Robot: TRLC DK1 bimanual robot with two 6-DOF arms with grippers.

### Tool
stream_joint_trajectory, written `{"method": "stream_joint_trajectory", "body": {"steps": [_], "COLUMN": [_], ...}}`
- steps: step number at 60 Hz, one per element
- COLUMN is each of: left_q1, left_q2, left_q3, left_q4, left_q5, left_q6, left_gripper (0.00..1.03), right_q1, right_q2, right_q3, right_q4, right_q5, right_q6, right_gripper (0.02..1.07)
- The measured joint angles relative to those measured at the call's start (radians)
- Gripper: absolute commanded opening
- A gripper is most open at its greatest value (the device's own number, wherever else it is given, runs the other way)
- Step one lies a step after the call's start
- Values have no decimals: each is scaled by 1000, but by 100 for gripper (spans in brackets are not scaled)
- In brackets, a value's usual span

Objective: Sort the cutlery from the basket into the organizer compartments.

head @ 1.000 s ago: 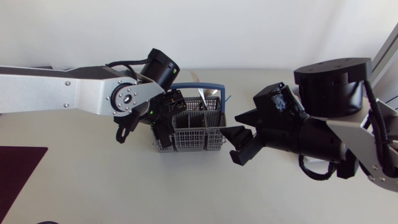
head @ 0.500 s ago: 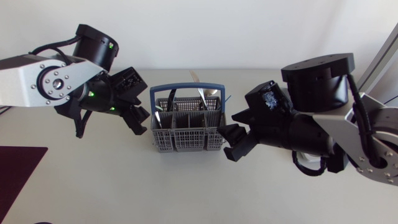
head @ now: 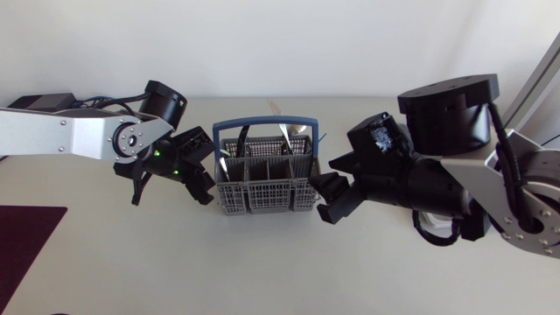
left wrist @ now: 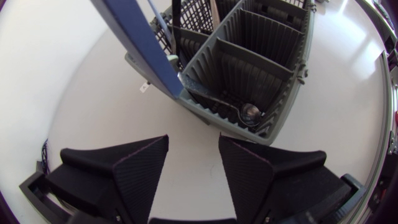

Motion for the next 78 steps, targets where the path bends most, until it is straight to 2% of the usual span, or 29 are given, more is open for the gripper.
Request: {"method": "stream_joint_trajectory", "body": {"steps": [17,40,56,61,69,78], "left_q1": [-56,-90,-124,-100,8,109], "left_q2": [0,-1,-3,-19,-51,-49], "left_q3": [-6,-37,-45,-61,-66,-64], "left_q4": [6,6,7,5,7,12], "left_q5": [71,175,248,288,358,373], "left_q6": [-26,-53,-60,-59,-39,-10], "left_gripper": [57,57,57,57,57,57], "right_q1": [0,2,40,48,60,69], "right_q2": [29,242,397,433,476,527], "right_q3": [10,153,239,256,277,311], "right_q4": [1,16,34,39,57,72], "right_q5": [-12,-76,-84,-85,-85,-85], "right_q6": [0,14,31,31,32,35], "right_gripper": [69,69,69,69,69,69]}}
